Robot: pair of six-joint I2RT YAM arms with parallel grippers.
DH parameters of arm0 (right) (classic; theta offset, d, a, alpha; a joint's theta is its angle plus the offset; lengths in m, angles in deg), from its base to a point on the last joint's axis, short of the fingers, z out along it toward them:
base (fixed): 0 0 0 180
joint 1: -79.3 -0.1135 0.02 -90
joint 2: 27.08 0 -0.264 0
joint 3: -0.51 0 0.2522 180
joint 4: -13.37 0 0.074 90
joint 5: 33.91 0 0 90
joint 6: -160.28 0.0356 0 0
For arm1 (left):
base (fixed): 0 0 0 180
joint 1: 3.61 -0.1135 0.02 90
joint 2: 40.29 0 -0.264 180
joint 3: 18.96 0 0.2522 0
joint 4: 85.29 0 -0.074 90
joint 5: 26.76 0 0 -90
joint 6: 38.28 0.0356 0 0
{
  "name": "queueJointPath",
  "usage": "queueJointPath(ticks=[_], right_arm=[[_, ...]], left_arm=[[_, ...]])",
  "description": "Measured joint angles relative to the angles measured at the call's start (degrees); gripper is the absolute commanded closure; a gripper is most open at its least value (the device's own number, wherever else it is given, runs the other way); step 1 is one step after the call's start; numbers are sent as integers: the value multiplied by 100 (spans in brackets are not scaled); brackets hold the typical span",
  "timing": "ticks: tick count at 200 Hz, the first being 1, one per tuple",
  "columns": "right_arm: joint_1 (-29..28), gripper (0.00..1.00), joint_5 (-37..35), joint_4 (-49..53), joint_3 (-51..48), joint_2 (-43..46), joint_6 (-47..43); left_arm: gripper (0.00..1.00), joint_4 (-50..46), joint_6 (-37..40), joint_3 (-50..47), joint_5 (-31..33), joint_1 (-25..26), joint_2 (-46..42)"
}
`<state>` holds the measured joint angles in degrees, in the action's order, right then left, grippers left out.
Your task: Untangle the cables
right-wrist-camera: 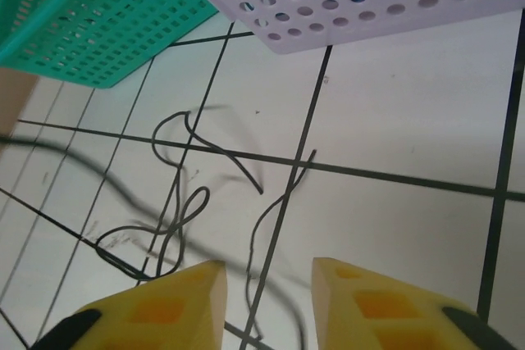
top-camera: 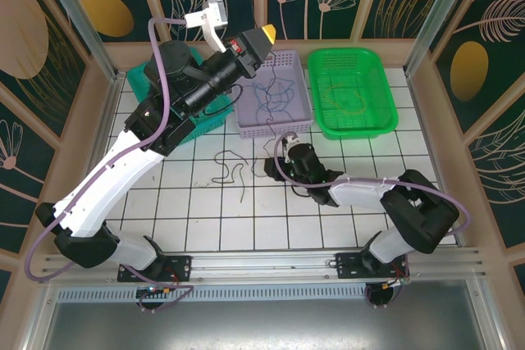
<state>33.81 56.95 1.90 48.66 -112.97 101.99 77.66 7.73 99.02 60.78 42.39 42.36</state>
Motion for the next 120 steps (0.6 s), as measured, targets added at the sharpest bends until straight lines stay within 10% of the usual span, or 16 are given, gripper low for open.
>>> queueJointPath(ticks=[25, 120], right_arm=[[0, 100, -153, 37, 107, -11, -76], [-103, 100, 190, 1534, 1241, 1169, -446]], left_arm=[[100, -105, 42, 76, 9, -144, -2], [100, -874, 190, 1019, 153, -2557, 433]])
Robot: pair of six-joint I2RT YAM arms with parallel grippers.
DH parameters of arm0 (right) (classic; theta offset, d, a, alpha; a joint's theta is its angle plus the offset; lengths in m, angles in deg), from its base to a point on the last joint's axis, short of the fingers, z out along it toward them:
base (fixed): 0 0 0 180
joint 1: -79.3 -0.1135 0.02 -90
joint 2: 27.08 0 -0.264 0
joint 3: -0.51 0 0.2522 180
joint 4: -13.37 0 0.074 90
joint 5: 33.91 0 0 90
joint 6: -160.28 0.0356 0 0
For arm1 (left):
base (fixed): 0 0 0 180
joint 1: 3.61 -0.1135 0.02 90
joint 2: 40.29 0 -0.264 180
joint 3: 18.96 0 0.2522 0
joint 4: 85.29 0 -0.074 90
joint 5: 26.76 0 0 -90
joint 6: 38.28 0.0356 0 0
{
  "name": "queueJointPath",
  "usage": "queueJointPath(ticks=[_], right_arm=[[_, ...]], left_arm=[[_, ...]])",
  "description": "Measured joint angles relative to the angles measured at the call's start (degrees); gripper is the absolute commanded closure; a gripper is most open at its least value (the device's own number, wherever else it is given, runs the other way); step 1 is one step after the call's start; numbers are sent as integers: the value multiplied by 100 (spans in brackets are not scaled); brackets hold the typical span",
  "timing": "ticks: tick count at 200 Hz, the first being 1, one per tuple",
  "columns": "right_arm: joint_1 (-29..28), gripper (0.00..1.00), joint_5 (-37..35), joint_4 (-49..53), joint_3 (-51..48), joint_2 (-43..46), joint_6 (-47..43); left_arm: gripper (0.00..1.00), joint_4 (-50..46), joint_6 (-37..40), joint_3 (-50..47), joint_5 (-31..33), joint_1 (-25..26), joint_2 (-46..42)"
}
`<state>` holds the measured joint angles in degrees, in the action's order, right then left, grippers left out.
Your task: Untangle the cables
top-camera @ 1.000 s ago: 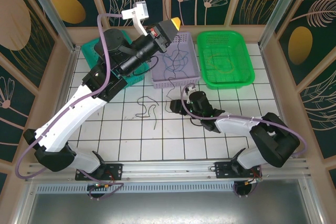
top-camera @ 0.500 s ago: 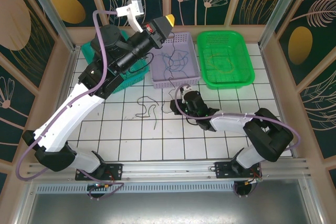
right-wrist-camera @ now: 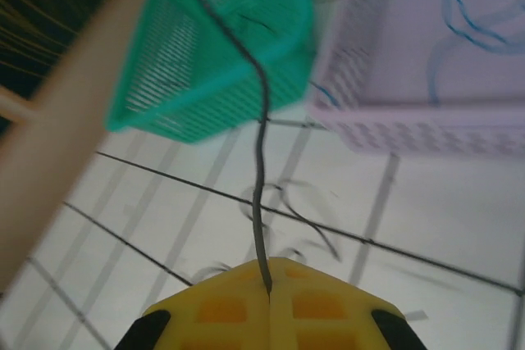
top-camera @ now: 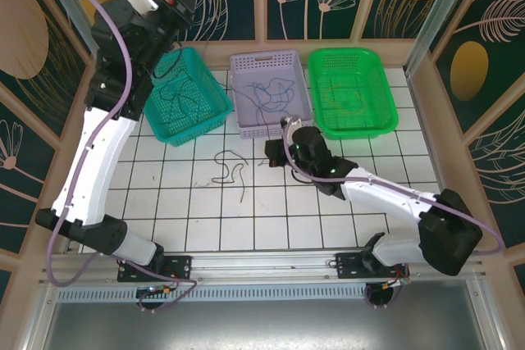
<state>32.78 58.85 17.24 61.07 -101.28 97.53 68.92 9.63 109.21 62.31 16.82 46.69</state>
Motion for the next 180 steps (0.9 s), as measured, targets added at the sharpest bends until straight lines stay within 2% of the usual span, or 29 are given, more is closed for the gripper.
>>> queueJointPath(ticks=[30, 52, 83, 114, 148, 165, 180], right_arm=[[2, 100, 691, 157, 1132, -210, -33], [2, 100, 1104, 118, 2155, -800, -15], [15, 100, 1543, -4, 3639, -2109, 105], [92, 100, 1694, -63, 4970, -3622, 254], [160, 100, 1711, 389, 6679, -5464, 330], [188, 78, 1690, 964, 7722, -6371, 328], [197, 64, 1690, 1478, 8306, -6889, 302]], left_arm=[[100, -85, -2, -50, 114, -748, 216], [100, -149, -4, -201, 190, -1187, 247], [100, -142, -2, -240, 186, -1665, 356], [100, -17, 0, -286, 116, -2070, 737], [100, 31, 4, -601, 24, -2299, 1377], [100, 28, 11, -739, -83, -2321, 1808], [100, 24, 28, -922, -203, -2321, 2127]])
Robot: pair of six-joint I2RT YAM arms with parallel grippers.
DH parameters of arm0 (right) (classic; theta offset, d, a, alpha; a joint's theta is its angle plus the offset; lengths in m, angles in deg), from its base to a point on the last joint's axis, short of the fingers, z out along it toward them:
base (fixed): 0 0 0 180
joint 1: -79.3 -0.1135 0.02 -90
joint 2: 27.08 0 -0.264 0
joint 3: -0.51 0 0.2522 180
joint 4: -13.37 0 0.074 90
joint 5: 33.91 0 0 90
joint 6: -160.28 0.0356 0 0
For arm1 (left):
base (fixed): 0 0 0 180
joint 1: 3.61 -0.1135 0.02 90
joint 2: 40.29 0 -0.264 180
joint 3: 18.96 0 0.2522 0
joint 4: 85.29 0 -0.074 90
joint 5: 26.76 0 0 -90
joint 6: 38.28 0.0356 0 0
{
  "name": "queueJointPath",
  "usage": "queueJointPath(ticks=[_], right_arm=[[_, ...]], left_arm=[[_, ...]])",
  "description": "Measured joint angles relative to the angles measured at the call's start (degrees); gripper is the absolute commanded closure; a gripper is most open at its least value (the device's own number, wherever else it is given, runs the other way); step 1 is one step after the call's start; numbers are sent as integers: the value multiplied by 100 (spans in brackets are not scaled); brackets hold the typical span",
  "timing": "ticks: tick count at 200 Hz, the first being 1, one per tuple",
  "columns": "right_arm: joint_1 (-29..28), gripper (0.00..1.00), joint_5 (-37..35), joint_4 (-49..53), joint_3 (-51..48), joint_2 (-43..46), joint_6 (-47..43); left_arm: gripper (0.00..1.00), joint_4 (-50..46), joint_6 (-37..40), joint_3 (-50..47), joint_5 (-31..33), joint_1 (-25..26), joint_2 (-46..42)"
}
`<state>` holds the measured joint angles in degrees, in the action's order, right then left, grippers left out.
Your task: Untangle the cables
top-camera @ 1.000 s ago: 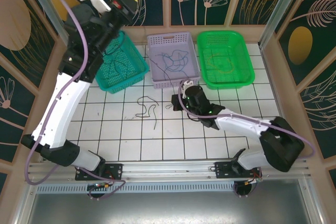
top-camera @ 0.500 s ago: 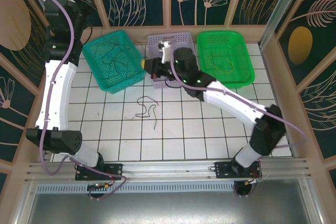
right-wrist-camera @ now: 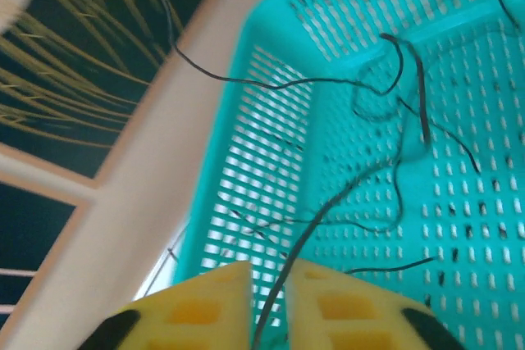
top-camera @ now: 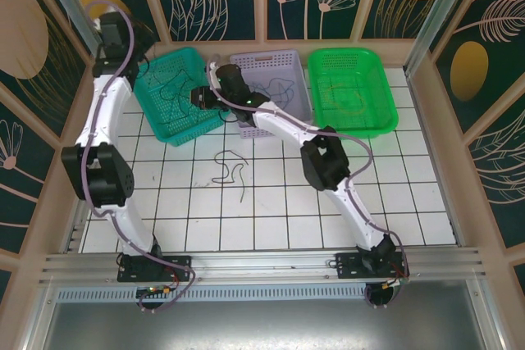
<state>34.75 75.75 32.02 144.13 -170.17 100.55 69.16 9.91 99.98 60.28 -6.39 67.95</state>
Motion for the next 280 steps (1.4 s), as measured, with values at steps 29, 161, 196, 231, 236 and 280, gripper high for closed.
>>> queueJointPath(ticks=[29, 161, 196, 231, 236, 280], right_arm=[[2, 50, -66, 546, -114, 76, -118], [140, 51, -1285, 72, -5095, 4697, 601], [-448, 51, -1556, -11, -6848, 4972, 1003], [-1062, 51, -1526, -9, -7503, 4935, 1121], [-1102, 51, -1517, -39, -7517, 4922, 1126], [-1178, 60, -1506, -310, -7379, 4330, 1113]], left_arm=[[100, -17, 20, -332, -151, 0, 411], [5, -531, -125, -1182, -560, 13, 57], [6, -647, -151, -1545, -542, 181, -699], [20, -664, -348, -2310, -407, 623, -1574], [22, -651, -354, -2459, -393, 688, -1709], [32, -623, -688, -3832, -223, 1421, -2927]])
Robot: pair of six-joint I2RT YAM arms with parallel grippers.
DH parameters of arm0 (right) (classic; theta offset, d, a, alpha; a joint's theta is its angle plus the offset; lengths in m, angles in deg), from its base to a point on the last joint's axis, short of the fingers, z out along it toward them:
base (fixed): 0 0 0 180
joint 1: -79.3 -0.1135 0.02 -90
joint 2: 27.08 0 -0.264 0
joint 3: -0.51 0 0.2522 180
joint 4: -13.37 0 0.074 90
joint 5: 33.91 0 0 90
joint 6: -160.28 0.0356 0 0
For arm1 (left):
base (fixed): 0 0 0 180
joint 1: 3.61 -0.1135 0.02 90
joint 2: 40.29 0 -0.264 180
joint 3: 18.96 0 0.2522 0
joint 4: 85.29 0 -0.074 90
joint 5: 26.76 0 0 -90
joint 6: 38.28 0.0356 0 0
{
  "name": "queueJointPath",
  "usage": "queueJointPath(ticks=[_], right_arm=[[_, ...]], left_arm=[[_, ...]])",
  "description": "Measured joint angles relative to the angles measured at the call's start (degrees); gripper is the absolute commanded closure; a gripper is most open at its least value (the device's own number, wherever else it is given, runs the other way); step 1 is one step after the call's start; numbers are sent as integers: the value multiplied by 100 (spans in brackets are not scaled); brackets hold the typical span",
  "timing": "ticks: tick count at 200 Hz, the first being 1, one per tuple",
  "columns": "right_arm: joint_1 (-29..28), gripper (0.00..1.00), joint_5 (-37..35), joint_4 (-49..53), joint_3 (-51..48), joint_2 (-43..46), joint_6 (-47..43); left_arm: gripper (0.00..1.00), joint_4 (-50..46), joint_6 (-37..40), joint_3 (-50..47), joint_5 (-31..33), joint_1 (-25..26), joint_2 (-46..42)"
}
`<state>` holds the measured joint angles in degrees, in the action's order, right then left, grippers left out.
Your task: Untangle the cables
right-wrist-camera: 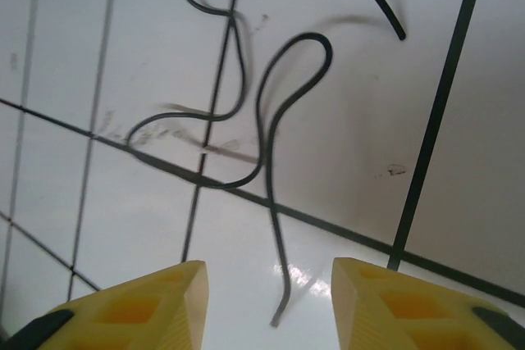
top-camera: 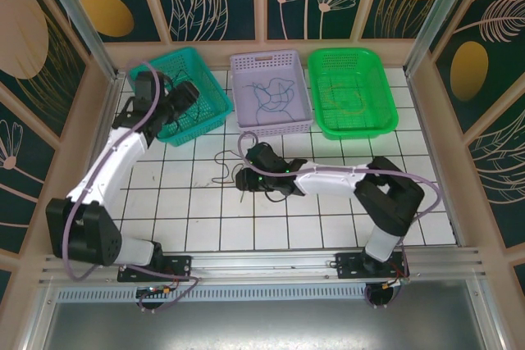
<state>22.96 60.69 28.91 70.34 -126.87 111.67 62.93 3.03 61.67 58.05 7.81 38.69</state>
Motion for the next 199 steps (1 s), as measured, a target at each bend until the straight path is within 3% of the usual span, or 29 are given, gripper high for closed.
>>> queueJointPath(ticks=[34, 53, 65, 97, 130, 199], right_arm=[[-17, 62, 22, 92, 236, -564, -9], [-33, 80, 79, 214, 448, -739, -35], [-42, 100, 107, 229, 605, -872, -92], [-83, 100, 63, 387, 699, -894, -212], [-267, 100, -155, 743, 643, -20, -828], [-44, 100, -313, 1263, 278, 1893, -3995]], left_arm=[[35, -44, -155, -774, 146, 597, -564], [37, -59, -271, -1082, 184, 769, -855], [38, -61, -323, -1255, 190, 817, -1027], [38, -68, -352, -1403, 133, 887, -1169], [34, -68, -280, -1515, -46, 896, -1172], [32, 76, -39, -1537, -590, 896, -1130]])
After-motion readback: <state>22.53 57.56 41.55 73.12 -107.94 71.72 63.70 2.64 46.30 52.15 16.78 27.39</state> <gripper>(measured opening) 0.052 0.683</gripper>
